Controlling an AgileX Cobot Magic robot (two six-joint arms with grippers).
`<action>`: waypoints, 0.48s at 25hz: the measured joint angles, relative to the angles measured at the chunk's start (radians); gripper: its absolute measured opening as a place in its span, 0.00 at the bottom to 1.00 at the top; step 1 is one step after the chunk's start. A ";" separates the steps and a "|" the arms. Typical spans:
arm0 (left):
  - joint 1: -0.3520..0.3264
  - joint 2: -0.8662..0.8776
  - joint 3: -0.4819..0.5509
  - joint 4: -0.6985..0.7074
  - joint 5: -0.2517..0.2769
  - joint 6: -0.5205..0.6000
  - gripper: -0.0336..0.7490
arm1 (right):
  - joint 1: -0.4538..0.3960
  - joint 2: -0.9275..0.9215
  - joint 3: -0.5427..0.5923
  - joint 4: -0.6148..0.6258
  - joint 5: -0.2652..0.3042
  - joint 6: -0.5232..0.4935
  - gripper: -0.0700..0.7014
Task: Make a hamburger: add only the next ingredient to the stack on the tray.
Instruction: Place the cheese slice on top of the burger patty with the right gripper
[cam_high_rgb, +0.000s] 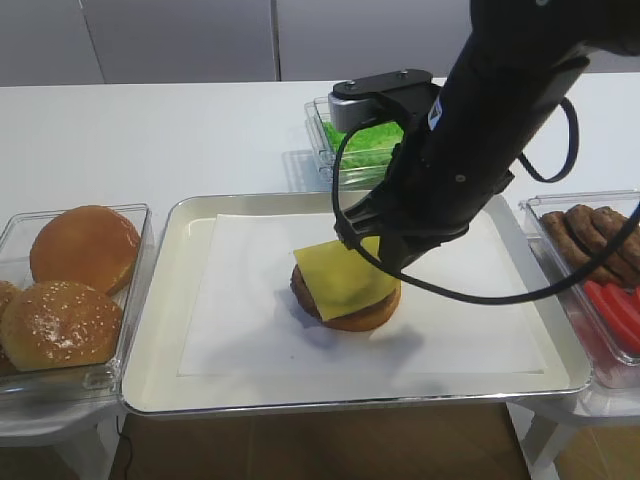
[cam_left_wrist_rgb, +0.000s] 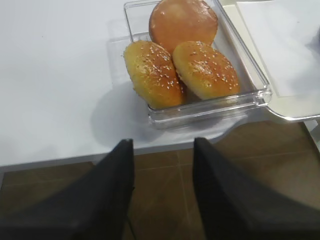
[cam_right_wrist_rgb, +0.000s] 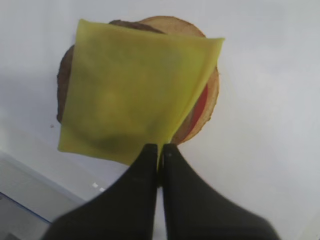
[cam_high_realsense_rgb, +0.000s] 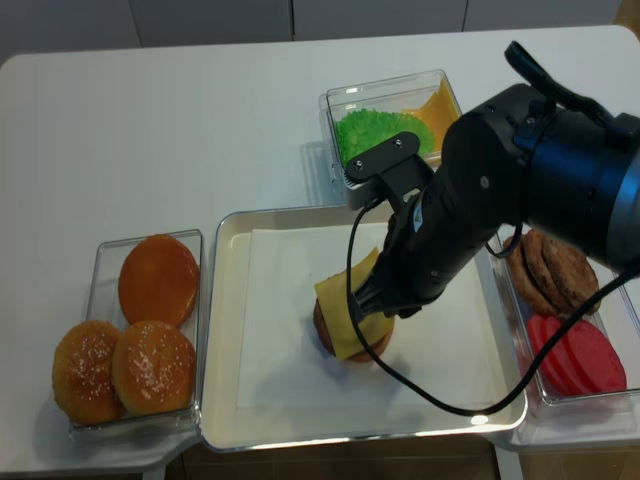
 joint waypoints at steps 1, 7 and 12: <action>0.000 0.000 0.000 0.000 0.000 0.000 0.42 | 0.000 0.000 0.000 0.002 0.003 0.000 0.10; 0.000 0.000 0.000 0.000 0.000 0.000 0.42 | 0.000 0.000 0.000 0.055 0.004 0.000 0.10; 0.000 0.000 0.000 0.000 0.000 0.000 0.42 | 0.000 0.000 0.000 0.065 0.006 0.000 0.10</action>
